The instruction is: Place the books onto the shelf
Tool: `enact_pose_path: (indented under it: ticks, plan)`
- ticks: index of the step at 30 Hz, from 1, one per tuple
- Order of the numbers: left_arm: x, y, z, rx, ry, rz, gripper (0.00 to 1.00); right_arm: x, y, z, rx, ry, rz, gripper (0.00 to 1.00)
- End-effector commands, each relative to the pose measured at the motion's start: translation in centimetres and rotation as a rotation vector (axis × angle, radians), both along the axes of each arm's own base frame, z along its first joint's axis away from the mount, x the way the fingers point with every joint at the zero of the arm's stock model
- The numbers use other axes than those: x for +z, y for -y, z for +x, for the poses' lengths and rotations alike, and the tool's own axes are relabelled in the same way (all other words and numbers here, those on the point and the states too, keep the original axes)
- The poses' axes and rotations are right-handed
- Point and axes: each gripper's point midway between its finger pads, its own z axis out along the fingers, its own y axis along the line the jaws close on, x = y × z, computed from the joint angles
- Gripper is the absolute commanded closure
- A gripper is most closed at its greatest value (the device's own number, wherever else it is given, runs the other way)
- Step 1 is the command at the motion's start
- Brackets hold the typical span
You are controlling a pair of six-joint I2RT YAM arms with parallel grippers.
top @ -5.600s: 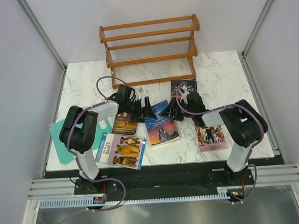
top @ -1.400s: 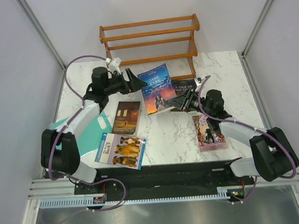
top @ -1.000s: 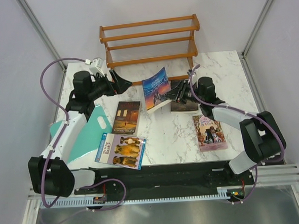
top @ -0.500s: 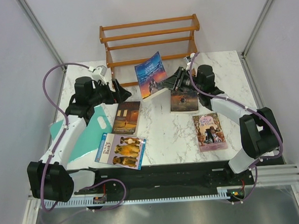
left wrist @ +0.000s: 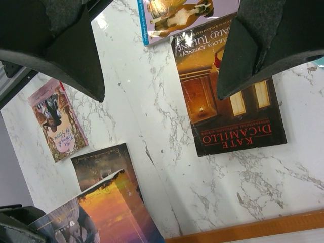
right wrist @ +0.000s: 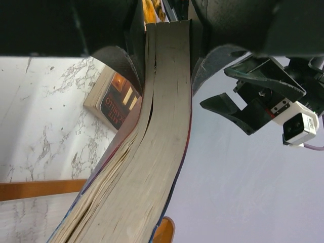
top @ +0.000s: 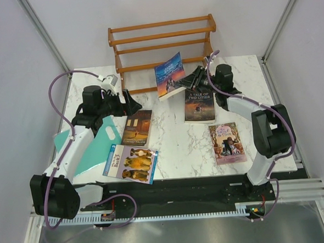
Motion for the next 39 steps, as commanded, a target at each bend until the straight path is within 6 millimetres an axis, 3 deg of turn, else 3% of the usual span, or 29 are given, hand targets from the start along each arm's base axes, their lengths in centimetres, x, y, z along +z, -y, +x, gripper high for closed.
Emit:
enact_pose_path:
  ticks: [1,12,17,19,21,22,23,25,26,28,29,31,32,39]
  plan:
    - [-0.1,-0.6,-0.1,-0.013,0.035,0.053,0.03,12.0,0.0,0.8,0.010,0.392,0.112,1.00]
    - [-0.8,-0.7,-0.4,-0.018,0.022,0.069,0.03,13.9,0.2,0.9,0.046,0.434,0.178,1.00]
    - [-1.0,-0.7,-0.5,-0.020,0.015,0.071,0.03,13.4,1.0,2.9,0.002,0.404,0.189,1.00]
    - [-1.0,-0.7,-0.5,-0.022,0.017,0.074,0.03,14.2,1.6,3.6,-0.007,0.432,0.218,1.00]
    - [-1.1,-0.8,-0.6,-0.022,0.016,0.079,0.03,13.4,1.8,4.9,-0.021,0.407,0.234,1.00]
    - [-1.1,-0.9,-0.5,-0.021,0.017,0.080,0.03,14.1,1.9,5.3,-0.023,0.427,0.246,1.00]
    - [-1.1,-0.8,-0.6,-0.023,0.016,0.082,0.03,13.2,2.0,6.1,-0.030,0.403,0.248,0.99]
    - [-1.2,-0.9,-0.7,-0.023,0.014,0.087,0.03,13.4,1.9,7.2,-0.044,0.407,0.249,0.99]
    - [-1.2,-0.9,-0.7,-0.023,0.015,0.088,0.03,11.8,1.9,8.3,-0.059,0.355,0.232,0.99]
    - [-1.3,-1.0,-0.7,-0.021,0.011,0.091,0.03,11.5,2.0,9.6,-0.084,0.354,0.215,0.99]
    - [-1.3,-1.0,-0.7,-0.023,0.011,0.090,0.03,9.7,1.9,10.6,-0.096,0.293,0.194,0.99]
    - [-1.4,-0.9,-0.8,-0.030,0.008,0.087,0.03,9.1,2.0,11.8,-0.118,0.283,0.175,0.99]
    - [-1.3,-0.9,-0.8,-0.029,0.010,0.087,0.03,7.7,2.1,12.6,-0.134,0.239,0.168,0.98]
    - [-1.5,-0.7,-1.2,-0.040,0.003,0.081,0.04,4.2,5.3,14.8,-0.266,0.089,0.268,0.97]
